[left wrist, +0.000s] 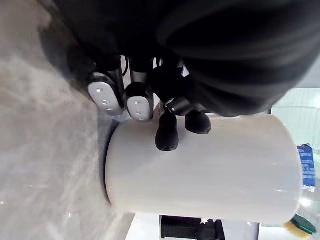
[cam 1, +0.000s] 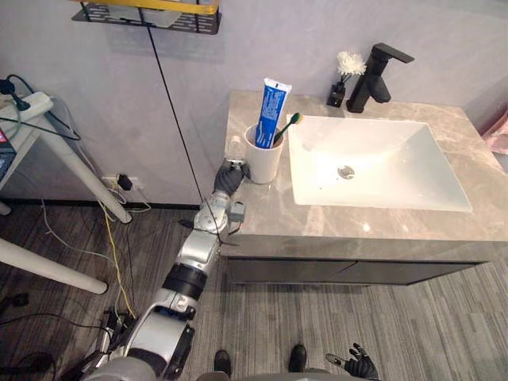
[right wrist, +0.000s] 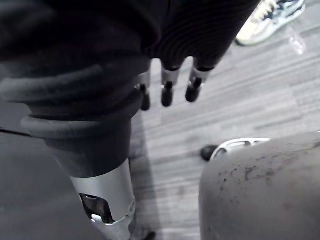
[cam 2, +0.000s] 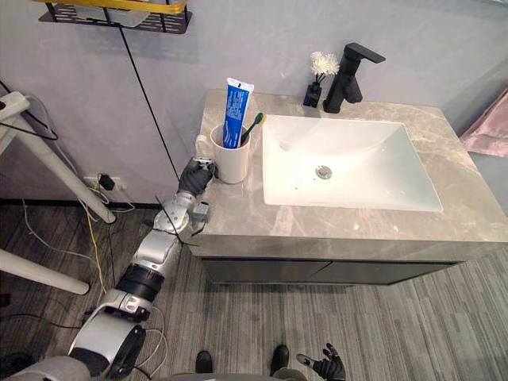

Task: Organize washtable

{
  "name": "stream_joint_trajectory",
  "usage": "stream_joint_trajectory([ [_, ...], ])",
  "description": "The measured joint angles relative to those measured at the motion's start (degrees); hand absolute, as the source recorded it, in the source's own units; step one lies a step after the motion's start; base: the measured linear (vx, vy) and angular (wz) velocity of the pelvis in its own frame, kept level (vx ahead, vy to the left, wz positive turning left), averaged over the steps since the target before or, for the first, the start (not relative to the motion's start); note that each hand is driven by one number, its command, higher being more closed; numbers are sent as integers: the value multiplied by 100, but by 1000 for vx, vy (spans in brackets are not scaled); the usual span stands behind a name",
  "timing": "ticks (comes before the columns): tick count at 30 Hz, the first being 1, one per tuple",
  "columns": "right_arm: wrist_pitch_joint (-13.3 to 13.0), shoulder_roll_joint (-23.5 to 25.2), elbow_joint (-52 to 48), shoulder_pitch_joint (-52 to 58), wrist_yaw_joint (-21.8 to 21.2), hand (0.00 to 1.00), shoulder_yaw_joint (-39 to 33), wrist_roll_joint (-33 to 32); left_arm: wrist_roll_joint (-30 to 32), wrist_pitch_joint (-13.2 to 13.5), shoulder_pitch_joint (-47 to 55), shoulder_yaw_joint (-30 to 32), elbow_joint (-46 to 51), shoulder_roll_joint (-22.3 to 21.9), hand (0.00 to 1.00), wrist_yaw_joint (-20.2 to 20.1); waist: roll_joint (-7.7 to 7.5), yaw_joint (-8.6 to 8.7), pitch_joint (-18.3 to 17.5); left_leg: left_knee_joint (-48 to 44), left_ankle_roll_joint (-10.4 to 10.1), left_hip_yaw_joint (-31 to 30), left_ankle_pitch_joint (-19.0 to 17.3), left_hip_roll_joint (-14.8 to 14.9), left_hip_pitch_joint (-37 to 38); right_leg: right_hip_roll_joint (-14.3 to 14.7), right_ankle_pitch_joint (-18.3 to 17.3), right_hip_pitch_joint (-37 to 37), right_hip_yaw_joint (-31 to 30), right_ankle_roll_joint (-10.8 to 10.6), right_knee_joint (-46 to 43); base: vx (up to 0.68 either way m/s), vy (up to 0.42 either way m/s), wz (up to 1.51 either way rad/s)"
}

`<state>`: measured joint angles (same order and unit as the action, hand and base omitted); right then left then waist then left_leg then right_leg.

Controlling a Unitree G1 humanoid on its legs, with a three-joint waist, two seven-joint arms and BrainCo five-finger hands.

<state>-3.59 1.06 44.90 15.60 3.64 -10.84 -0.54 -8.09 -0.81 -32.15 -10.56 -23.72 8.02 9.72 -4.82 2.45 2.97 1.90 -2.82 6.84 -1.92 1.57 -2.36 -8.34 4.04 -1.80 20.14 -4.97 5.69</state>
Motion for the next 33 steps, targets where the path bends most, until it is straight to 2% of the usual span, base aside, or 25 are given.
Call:
stream_joint_trajectory([
  [6, -9, 10, -14, 1, 3, 0, -81, -120, 168, -5, 73, 7, 58, 2, 100, 39, 48, -5, 42, 0, 4, 20, -3, 10, 49, 8, 5, 38, -12, 7, 1, -5, -1, -1],
  [13, -13, 34, 23, -8, 5, 0, -168, -159, 148, 28, 777, -34, 760, 2, 100, -109, 77, -11, 55, 0, 15, -4, -11, 6, 121, 10, 4, 120, 4, 7, 20, -9, 0, 1],
  [15, -12, 22, 49, -13, 1, 0, -165, -161, -171, 136, 1020, -53, 939, 12, 100, -211, 93, -19, 53, -1, 16, -37, -10, 3, 136, 11, 3, 147, 24, 6, 22, -22, 2, 6],
  [22, -3, -70, 124, -40, -27, 0, -108, -166, -1493, 199, 1836, -317, 1850, 321, 100, -492, 176, -15, 41, 7, 24, -58, -5, 0, 127, 15, 1, 138, 31, 4, 23, 0, 0, 0],
  [27, 10, -219, 345, -170, -131, 0, 18, -163, -1605, 272, 1925, -558, 1854, 339, 100, -854, 178, -11, 41, 12, 47, -116, 11, -9, 103, 13, 0, 140, 80, 2, 24, -10, 1, 5],
  [33, 19, -270, 383, -232, -133, 0, 183, -164, -1584, 297, 1402, -585, 1277, 284, 100, -775, 178, 38, 40, 13, 65, -115, 25, -11, 102, 14, 0, 131, 67, 2, 24, -7, 0, -1],
])
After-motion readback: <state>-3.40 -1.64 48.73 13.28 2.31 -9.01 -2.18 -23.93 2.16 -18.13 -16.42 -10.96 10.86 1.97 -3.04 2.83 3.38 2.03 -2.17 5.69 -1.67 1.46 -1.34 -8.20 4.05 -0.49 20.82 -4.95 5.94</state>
